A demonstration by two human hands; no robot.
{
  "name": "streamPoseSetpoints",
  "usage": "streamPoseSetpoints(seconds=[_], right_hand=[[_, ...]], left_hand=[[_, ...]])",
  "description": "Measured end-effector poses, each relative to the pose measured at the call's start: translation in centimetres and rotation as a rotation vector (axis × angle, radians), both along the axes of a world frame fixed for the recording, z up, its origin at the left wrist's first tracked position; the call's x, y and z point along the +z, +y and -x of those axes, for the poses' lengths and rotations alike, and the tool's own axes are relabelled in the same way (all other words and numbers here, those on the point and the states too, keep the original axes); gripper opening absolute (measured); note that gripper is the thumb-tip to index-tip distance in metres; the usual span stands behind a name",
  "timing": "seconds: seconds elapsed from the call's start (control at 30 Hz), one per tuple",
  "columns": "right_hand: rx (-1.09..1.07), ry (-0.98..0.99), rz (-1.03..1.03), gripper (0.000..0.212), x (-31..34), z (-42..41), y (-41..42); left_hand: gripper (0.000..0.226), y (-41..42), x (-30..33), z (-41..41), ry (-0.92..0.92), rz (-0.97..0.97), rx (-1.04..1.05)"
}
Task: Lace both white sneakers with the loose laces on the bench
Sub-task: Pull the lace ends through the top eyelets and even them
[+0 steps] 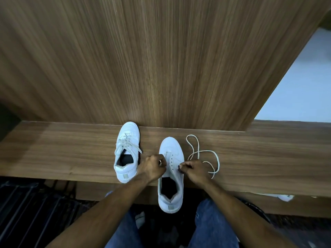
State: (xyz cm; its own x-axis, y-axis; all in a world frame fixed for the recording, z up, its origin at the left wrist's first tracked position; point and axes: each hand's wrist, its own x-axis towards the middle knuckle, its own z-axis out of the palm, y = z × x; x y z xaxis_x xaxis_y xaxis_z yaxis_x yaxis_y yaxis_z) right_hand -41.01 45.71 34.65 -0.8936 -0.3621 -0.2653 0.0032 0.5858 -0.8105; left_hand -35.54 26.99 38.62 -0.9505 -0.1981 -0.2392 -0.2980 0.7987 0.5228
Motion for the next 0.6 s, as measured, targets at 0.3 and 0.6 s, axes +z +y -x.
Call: streamPoseSetpoints(seconds=[0.3,0.6], right_hand=[[-0.082,-0.062,-0.003,0.020,0.9,1.8,-1.2],[-0.032,0.167,-0.227,0.021,1.4,3.1,-2.3]], left_hand=[[0.036,0.5,-1.7,4.4,-0.046,0.034,-0.020],[0.021,0.3,-2.9,4.5,0.051,-0.223,0.038]])
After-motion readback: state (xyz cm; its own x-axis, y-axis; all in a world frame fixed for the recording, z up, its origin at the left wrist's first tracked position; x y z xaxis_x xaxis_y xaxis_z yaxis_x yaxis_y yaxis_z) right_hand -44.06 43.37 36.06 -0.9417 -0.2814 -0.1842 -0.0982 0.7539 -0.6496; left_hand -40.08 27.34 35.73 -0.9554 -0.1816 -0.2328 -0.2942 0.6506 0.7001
